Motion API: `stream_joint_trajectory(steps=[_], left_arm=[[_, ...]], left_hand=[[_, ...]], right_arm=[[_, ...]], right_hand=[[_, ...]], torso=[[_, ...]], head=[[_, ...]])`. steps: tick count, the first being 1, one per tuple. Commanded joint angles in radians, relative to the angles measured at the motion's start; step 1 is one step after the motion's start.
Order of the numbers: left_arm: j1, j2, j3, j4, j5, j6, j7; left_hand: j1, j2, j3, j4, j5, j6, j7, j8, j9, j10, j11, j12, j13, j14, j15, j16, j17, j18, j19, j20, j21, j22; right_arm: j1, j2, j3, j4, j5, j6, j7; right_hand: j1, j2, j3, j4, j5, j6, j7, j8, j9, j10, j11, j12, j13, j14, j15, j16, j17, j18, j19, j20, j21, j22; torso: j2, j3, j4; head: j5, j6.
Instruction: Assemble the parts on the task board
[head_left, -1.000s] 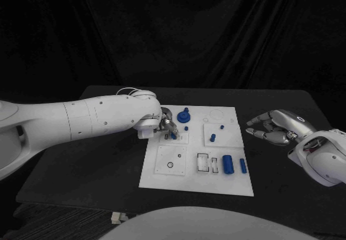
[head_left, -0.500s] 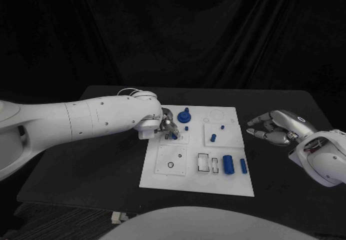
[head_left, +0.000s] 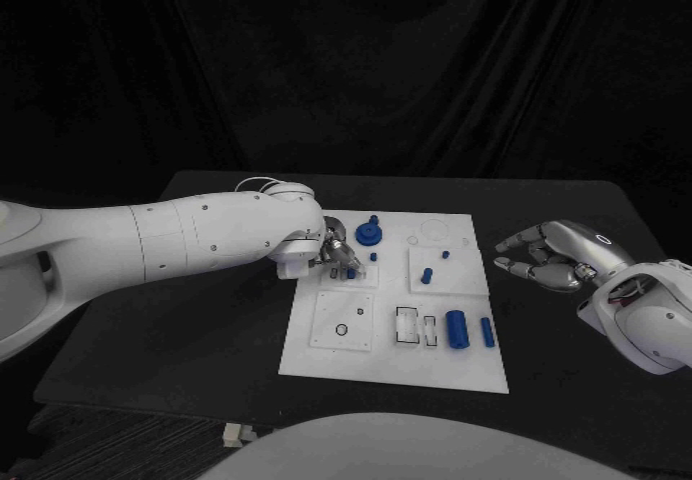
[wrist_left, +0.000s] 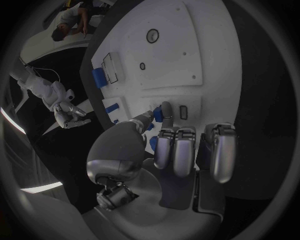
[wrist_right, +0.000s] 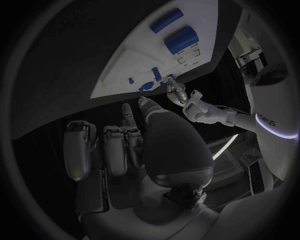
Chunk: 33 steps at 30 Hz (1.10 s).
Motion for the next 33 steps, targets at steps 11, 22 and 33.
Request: stream_joint_trajectory(steps=[11,22,33], left_arm=[[-0.011,-0.001,-0.006,0.002,0.006,0.024,-0.013],[-0.004,-0.037,-0.005,0.036,-0.016,-0.047,0.014],[0.089,-0.089,-0.005,0.08,-0.139,-0.15,0.084]], left_hand=[[-0.074,-0.007,-0.12,0.089,-0.05,0.017,0.005,-0.017,0.025,0.106,0.008,0.003,0.263,0.107,0.008,-0.005,0.263,0.015,0.034,0.008,-0.007,0.182],[-0.012,0.013,-0.151,0.078,-0.045,0.036,-0.012,0.042,0.112,0.106,-0.006,0.003,0.263,0.107,-0.004,-0.005,0.263,0.012,0.044,-0.002,0.0,0.192],[0.031,0.008,-0.178,0.068,-0.039,0.054,-0.028,0.095,0.171,0.106,-0.02,0.003,0.263,0.107,-0.017,-0.005,0.263,0.006,0.059,-0.014,0.016,0.209]], right_arm=[[-0.005,-0.001,0.001,-0.001,-0.002,0.004,-0.014],[-0.006,-0.005,0.001,0.0,-0.002,-0.009,-0.009],[-0.006,-0.008,0.001,0.001,-0.002,-0.017,-0.006]], right_hand=[[0.012,0.002,0.007,-0.005,0.011,0.006,0.002,-0.003,-0.002,0.105,0.008,0.003,0.264,0.106,0.005,0.003,0.263,0.007,0.034,0.008,-0.002,0.222],[0.012,0.002,0.008,-0.004,0.012,0.007,0.002,-0.003,-0.002,0.105,0.008,0.003,0.264,0.106,0.005,0.003,0.263,0.007,0.034,0.008,-0.003,0.222],[0.011,0.001,0.007,-0.004,0.012,0.007,0.002,-0.004,-0.002,0.105,0.008,0.003,0.264,0.106,0.005,0.003,0.263,0.007,0.034,0.008,-0.003,0.222]], torso=[[0.0,-0.0009,-0.0004],[0.0,-0.001,-0.0011],[0.003,-0.0001,-0.0024]], head=[[-0.001,0.0],[-0.001,0.0],[-0.003,0.0]])
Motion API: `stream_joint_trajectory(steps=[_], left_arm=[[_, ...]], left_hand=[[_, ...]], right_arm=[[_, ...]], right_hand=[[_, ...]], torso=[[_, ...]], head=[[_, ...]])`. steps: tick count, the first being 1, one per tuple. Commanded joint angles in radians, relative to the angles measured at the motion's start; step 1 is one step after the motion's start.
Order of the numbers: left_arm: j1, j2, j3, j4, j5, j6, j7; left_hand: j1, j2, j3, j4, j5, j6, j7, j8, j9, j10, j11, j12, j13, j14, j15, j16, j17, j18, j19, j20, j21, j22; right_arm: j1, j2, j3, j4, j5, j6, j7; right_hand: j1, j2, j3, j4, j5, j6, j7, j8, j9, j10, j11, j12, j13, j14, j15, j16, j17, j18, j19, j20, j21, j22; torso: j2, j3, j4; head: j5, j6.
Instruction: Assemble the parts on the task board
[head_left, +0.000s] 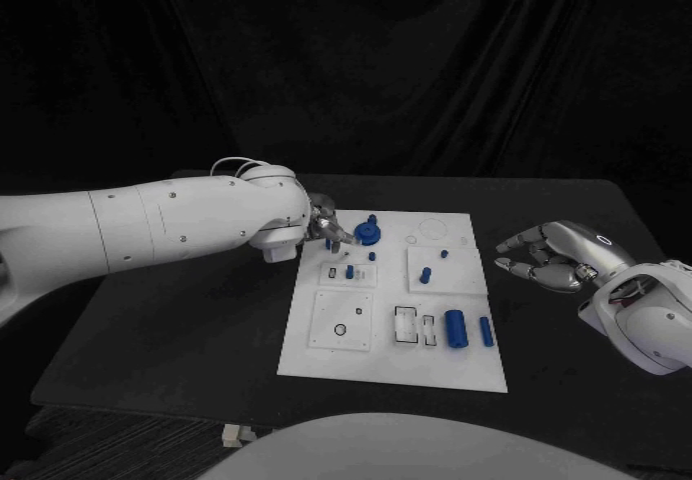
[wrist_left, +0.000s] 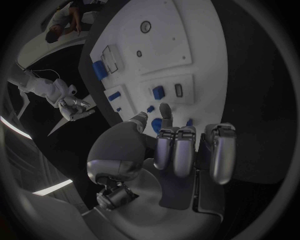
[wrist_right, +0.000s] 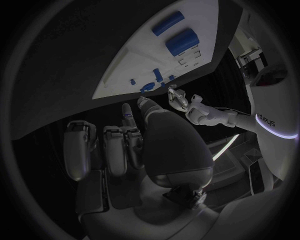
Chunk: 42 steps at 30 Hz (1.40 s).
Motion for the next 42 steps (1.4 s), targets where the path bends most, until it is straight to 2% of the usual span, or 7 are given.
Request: stream_joint_trajectory(steps=[1,6,13,20,25,29,42], left_arm=[[0.019,-0.006,0.0,-0.001,-0.058,-0.055,0.045],[0.034,0.002,0.0,-0.044,-0.064,-0.055,0.057],[0.031,0.019,0.0,-0.104,-0.066,-0.056,0.073],[0.013,0.037,0.0,-0.157,-0.066,-0.049,0.079],[-0.005,0.06,-0.001,-0.203,-0.066,-0.034,0.08],[-0.019,0.074,0.0,-0.23,-0.066,-0.028,0.084],[-0.047,0.099,0.0,-0.27,-0.066,0.008,0.083]], left_hand=[[0.018,-0.001,-0.006,-0.005,0.001,0.006,-0.002,0.006,0.003,0.103,-0.01,0.003,0.263,0.106,-0.007,-0.005,0.263,0.006,0.059,-0.007,0.004,0.209],[0.04,0.002,-0.006,-0.014,0.003,0.008,-0.005,0.0,0.001,0.103,-0.012,0.003,0.263,0.106,-0.009,-0.005,0.263,0.006,0.059,-0.009,0.004,0.21],[0.054,0.007,-0.009,-0.017,0.005,0.007,-0.003,-0.023,-0.016,0.103,-0.011,0.003,0.263,0.106,-0.01,-0.005,0.263,0.006,0.059,-0.01,0.004,0.21],[0.057,0.007,-0.01,-0.018,0.005,0.008,-0.003,-0.027,-0.019,0.103,-0.011,0.003,0.263,0.106,-0.01,-0.005,0.263,0.006,0.059,-0.01,0.003,0.21],[0.059,0.006,-0.011,-0.019,0.005,0.006,-0.002,-0.028,-0.019,0.103,-0.011,0.003,0.263,0.106,-0.009,-0.005,0.263,0.007,0.058,-0.01,0.002,0.209],[0.052,0.004,-0.02,-0.013,0.0,0.006,0.001,-0.031,-0.019,0.103,-0.009,0.003,0.263,0.106,-0.008,-0.005,0.263,0.007,0.057,-0.01,0.001,0.208],[0.046,0.007,-0.03,-0.004,-0.001,-0.005,0.005,-0.045,-0.023,0.103,-0.005,0.003,0.263,0.106,-0.005,-0.005,0.263,0.008,0.053,-0.007,-0.004,0.205]], right_arm=[[-0.003,0.0,0.001,0.0,-0.002,-0.015,-0.007],[-0.002,0.002,0.001,-0.001,-0.002,-0.014,-0.005],[-0.003,0.004,0.001,-0.004,-0.002,-0.01,0.0],[-0.003,0.004,0.001,-0.003,-0.002,-0.003,-0.001],[-0.003,0.004,0.001,-0.003,-0.002,-0.001,0.0],[-0.003,0.004,0.001,-0.001,-0.002,0.0,0.001],[-0.003,-0.002,0.001,0.005,-0.002,0.002,0.0]], right_hand=[[0.007,-0.003,0.005,-0.001,0.004,0.007,0.002,-0.004,-0.001,0.105,0.008,0.003,0.263,0.106,0.005,0.003,0.263,0.007,0.034,0.008,-0.003,0.222],[0.006,-0.003,0.005,0.0,0.005,0.008,0.003,-0.004,-0.001,0.105,0.009,0.003,0.263,0.106,0.006,0.003,0.263,0.008,0.033,0.008,-0.004,0.222],[0.006,-0.003,0.005,0.0,0.006,0.008,0.003,-0.004,-0.001,0.105,0.009,0.003,0.263,0.106,0.006,0.003,0.263,0.007,0.034,0.008,-0.003,0.222],[0.006,-0.003,0.006,0.0,0.007,0.008,0.003,-0.004,-0.001,0.105,0.009,0.003,0.263,0.106,0.006,0.003,0.263,0.008,0.033,0.009,-0.004,0.222],[0.006,-0.003,0.006,0.0,0.007,0.008,0.003,-0.004,-0.001,0.105,0.009,0.003,0.263,0.106,0.006,0.003,0.263,0.008,0.033,0.009,-0.005,0.222],[0.006,-0.003,0.007,0.0,0.008,0.009,0.003,-0.004,-0.002,0.105,0.009,0.003,0.263,0.106,0.006,0.003,0.263,0.008,0.033,0.009,-0.005,0.222],[0.006,-0.003,0.007,0.0,0.008,0.009,0.003,-0.004,-0.002,0.105,0.009,0.003,0.263,0.106,0.006,0.003,0.263,0.008,0.033,0.009,-0.005,0.222]], torso=[[0.001,0.0016,-0.0013],[0.001,0.0013,0.0022],[0.002,-0.0032,-0.0001],[0.0,-0.0022,-0.0009],[0.0,-0.0029,0.0036],[0.0,-0.0019,0.001],[0.0,-0.0011,0.0002]], head=[[0.001,0.0],[-0.001,0.0],[-0.006,0.0],[0.001,0.0],[-0.001,0.0],[0.003,0.0],[0.004,0.0]])
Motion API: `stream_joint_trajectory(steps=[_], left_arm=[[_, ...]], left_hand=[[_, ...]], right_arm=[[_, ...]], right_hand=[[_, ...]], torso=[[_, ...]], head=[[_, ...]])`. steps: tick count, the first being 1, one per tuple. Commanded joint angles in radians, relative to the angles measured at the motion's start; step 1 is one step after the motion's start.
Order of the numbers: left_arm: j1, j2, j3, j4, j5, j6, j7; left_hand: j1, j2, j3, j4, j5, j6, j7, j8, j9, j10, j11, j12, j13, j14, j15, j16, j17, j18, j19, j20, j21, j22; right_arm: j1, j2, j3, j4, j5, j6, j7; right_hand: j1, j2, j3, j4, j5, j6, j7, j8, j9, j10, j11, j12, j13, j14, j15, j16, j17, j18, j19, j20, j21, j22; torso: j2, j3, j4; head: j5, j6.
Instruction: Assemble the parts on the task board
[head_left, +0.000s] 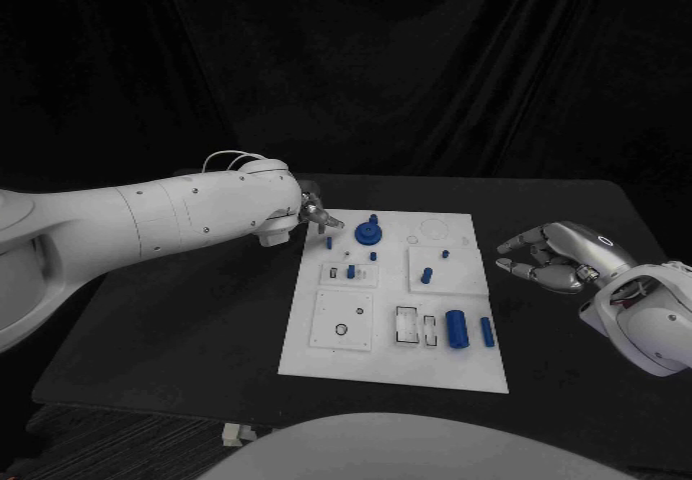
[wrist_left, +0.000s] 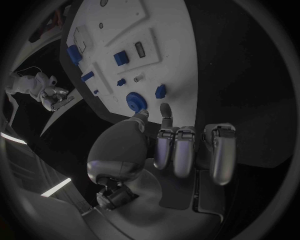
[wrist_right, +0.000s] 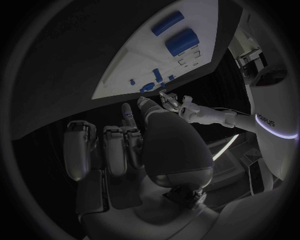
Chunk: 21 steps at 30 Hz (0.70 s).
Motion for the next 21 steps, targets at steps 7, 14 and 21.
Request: stream_joint_trajectory(steps=[7,14,21], left_arm=[[-0.018,0.013,0.001,-0.018,-0.002,0.04,0.023],[-0.025,0.016,0.001,-0.025,-0.002,0.047,0.027],[-0.027,0.015,0.001,-0.027,-0.002,0.052,0.028]], left_hand=[[0.004,0.002,-0.008,-0.001,0.002,-0.008,0.006,-0.011,-0.004,0.106,0.0,0.003,0.263,0.102,0.001,-0.005,0.263,0.01,0.046,-0.002,-0.008,0.201],[0.008,0.004,-0.009,-0.003,0.007,-0.008,0.008,-0.016,-0.005,0.106,0.002,0.003,0.263,0.102,0.002,-0.005,0.263,0.01,0.044,-0.001,-0.01,0.2],[0.014,0.007,-0.009,-0.005,0.012,-0.008,0.009,-0.019,-0.007,0.106,0.003,0.003,0.263,0.102,0.004,-0.005,0.263,0.011,0.042,0.001,-0.012,0.199]], right_arm=[[-0.003,-0.001,0.0,0.004,-0.002,0.002,-0.001],[-0.003,-0.001,0.0,0.004,-0.002,0.002,-0.002],[-0.004,-0.001,0.0,0.003,-0.002,0.003,-0.003]], right_hand=[[0.005,-0.003,0.007,0.0,0.004,0.005,-0.001,-0.004,-0.001,0.106,0.01,0.003,0.263,0.106,0.006,0.003,0.264,0.008,0.033,0.009,-0.005,0.221],[0.006,-0.003,0.008,0.0,0.005,0.006,-0.001,-0.005,-0.001,0.106,0.01,0.003,0.263,0.106,0.006,0.003,0.264,0.008,0.033,0.009,-0.005,0.221],[0.006,-0.003,0.009,0.0,0.005,0.006,-0.001,-0.005,-0.002,0.106,0.01,0.003,0.263,0.106,0.006,0.003,0.264,0.008,0.033,0.01,-0.005,0.221]], torso=[[-0.001,0.0001,-0.0002],[-0.002,-0.0003,-0.0005],[-0.002,0.0,0.0]], head=[[0.001,0.0],[0.003,0.0],[0.004,0.0]])
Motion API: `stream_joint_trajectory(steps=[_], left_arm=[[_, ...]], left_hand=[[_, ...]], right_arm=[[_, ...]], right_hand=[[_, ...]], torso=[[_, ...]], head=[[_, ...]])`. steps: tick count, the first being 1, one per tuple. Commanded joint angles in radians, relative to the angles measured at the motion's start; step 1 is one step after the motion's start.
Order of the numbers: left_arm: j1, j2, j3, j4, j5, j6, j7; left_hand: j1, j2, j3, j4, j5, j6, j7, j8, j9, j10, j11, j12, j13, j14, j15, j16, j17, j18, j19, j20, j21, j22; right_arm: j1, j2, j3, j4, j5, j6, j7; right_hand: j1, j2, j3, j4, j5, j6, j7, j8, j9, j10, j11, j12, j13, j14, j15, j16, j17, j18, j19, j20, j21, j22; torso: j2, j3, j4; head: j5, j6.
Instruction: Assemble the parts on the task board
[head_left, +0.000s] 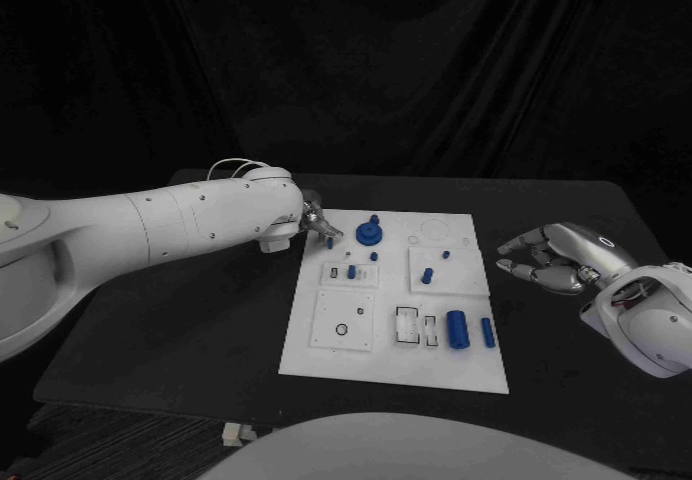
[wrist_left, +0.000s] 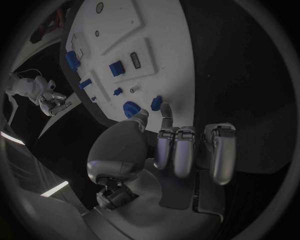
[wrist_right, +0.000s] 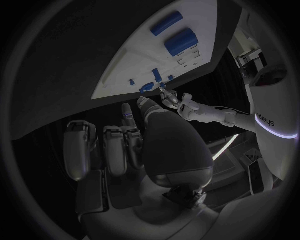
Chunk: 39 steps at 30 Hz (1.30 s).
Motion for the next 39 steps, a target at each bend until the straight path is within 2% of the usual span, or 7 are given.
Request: stream_joint_trajectory(steps=[1,16,30,31,34,38,39], left_arm=[[-0.003,0.001,0.001,0.0,-0.001,0.018,0.019],[-0.006,0.002,0.001,0.001,-0.001,0.037,0.036],[-0.008,0.002,0.001,-0.002,-0.001,0.046,0.053],[-0.008,0.002,0.001,-0.002,-0.001,0.046,0.054],[-0.008,0.002,0.001,-0.003,-0.001,0.047,0.057],[-0.009,0.001,0.001,-0.002,-0.001,0.043,0.064],[-0.009,0.001,0.001,-0.002,-0.001,0.042,0.065]], left_hand=[[0.012,0.002,-0.006,-0.005,0.011,-0.004,0.005,-0.009,-0.002,0.106,0.003,0.003,0.263,0.102,0.004,-0.005,0.263,0.011,0.042,0.001,-0.007,0.199],[0.052,0.014,0.003,-0.035,0.074,0.001,0.006,-0.027,-0.005,0.106,0.005,0.003,0.263,0.102,0.007,-0.005,0.263,0.012,0.038,0.006,-0.012,0.198],[0.106,0.023,0.06,-0.089,0.251,0.003,-0.001,-0.054,-0.008,0.106,0.0,0.003,0.263,0.102,0.004,-0.005,0.263,0.013,0.035,0.003,-0.016,0.2],[0.113,0.022,0.073,-0.097,0.277,0.002,-0.001,-0.057,-0.008,0.106,0.0,0.003,0.263,0.102,0.003,-0.005,0.263,0.013,0.034,0.002,-0.018,0.2],[0.127,0.02,0.114,-0.114,0.265,-0.001,-0.002,-0.063,-0.008,0.106,-0.001,0.003,0.263,0.102,0.003,-0.005,0.263,0.013,0.034,0.002,-0.018,0.201],[0.125,0.007,0.168,-0.128,0.298,0.001,-0.001,-0.067,-0.005,0.106,-0.002,0.003,0.263,0.102,0.003,-0.005,0.263,0.014,0.033,0.001,-0.02,0.201],[0.12,-0.005,0.207,-0.136,0.337,0.004,-0.001,-0.067,-0.001,0.106,-0.001,0.003,0.263,0.102,0.003,-0.005,0.263,0.014,0.034,0.0,-0.02,0.203]], right_arm=[[-0.003,-0.001,0.001,0.001,-0.002,0.002,-0.003],[-0.004,0.001,0.001,0.0,-0.002,0.008,-0.007],[-0.005,0.001,0.001,-0.001,-0.002,0.013,-0.009],[-0.005,0.001,0.001,-0.001,-0.002,0.014,-0.009],[-0.005,0.002,0.001,-0.001,-0.002,0.014,-0.01],[-0.005,0.002,0.001,-0.002,-0.002,0.015,-0.011],[-0.005,0.002,0.001,-0.002,-0.002,0.015,-0.011]], right_hand=[[0.006,-0.003,0.009,0.0,0.005,0.006,-0.001,-0.005,-0.001,0.102,0.006,0.003,0.263,0.106,0.006,0.003,0.263,0.008,0.036,0.006,-0.005,0.221],[0.011,-0.003,0.013,-0.004,0.009,0.007,-0.001,-0.006,-0.002,0.102,0.006,0.003,0.263,0.106,0.006,0.003,0.263,0.009,0.034,0.006,-0.009,0.22],[0.015,-0.003,0.016,-0.007,0.012,0.007,-0.001,-0.006,-0.002,0.102,0.006,0.003,0.263,0.106,0.006,0.003,0.263,0.01,0.033,0.007,-0.012,0.219],[0.015,-0.003,0.016,-0.007,0.012,0.007,-0.001,-0.006,-0.002,0.102,0.006,0.003,0.263,0.106,0.006,0.003,0.263,0.01,0.033,0.007,-0.012,0.219],[0.016,-0.003,0.018,-0.008,0.013,0.007,-0.001,-0.007,-0.002,0.102,0.006,0.003,0.263,0.106,0.006,0.003,0.263,0.01,0.031,0.007,-0.014,0.218],[0.017,-0.002,0.019,-0.009,0.014,0.008,-0.001,-0.007,-0.003,0.102,0.006,0.003,0.263,0.106,0.006,0.003,0.263,0.011,0.03,0.007,-0.017,0.217],[0.017,-0.002,0.019,-0.009,0.014,0.008,-0.001,-0.007,-0.003,0.102,0.006,0.003,0.263,0.106,0.006,0.003,0.263,0.011,0.03,0.007,-0.017,0.217]], torso=[[0.0,0.0002,0.0006],[0.001,-0.0001,-0.0003],[0.001,-0.0002,-0.0004],[0.0,-0.0003,-0.0005],[0.001,-0.0001,0.0],[0.0,0.0002,0.0001],[0.0,0.0002,0.0001]], head=[[0.0,0.0],[0.0,0.0],[-0.001,0.0],[-0.001,0.0],[-0.001,0.0],[0.0,0.0],[0.0,0.0]])
